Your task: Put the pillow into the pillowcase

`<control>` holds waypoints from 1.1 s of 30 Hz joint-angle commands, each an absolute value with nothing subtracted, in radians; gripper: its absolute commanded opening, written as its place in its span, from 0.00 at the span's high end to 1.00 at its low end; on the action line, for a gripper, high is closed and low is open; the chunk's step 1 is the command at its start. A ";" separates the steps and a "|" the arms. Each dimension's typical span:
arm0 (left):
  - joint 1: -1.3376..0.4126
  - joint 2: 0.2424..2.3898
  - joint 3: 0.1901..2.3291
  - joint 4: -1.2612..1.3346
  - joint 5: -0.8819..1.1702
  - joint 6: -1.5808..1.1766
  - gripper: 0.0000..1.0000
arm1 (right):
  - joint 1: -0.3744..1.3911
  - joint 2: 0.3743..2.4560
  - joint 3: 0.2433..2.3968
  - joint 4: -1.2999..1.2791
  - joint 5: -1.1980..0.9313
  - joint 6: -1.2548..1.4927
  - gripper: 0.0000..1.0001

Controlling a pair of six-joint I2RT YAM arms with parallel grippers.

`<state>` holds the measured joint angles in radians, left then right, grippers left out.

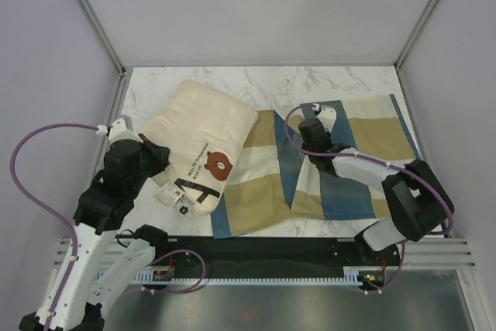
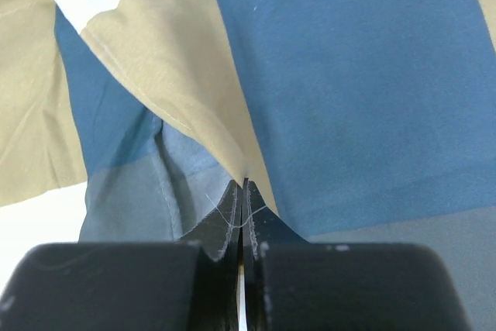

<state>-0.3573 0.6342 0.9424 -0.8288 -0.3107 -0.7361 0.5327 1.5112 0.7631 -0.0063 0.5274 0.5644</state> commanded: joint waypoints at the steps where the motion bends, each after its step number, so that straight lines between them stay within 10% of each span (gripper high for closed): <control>1: -0.356 0.609 1.003 -0.582 -0.073 -0.534 0.98 | 0.529 1.482 0.756 0.032 0.526 0.571 1.00; 6: -0.354 0.606 1.038 -0.505 0.003 -0.514 0.98 | 0.529 1.479 0.752 0.034 0.529 0.571 1.00; 19: -0.275 0.919 1.104 -0.743 -0.696 -0.491 0.96 | 0.528 1.477 0.753 0.012 0.561 0.581 1.00; 21: -0.233 0.968 1.117 -0.718 -0.738 -0.483 0.84 | 0.528 1.476 0.753 0.012 0.561 0.581 1.00; 22: -0.194 0.988 1.133 -0.719 -0.753 -0.473 0.03 | 0.528 1.476 0.753 0.012 0.560 0.583 1.00; 33: -0.336 1.199 1.313 -0.759 -0.403 -0.149 0.00 | 0.525 1.477 0.756 0.015 0.549 0.581 1.00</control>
<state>-0.2466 1.1278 1.2984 -0.7719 -0.4988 -0.3214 0.5316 1.5059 0.7586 -0.0067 0.5385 0.5694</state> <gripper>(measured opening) 0.995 0.010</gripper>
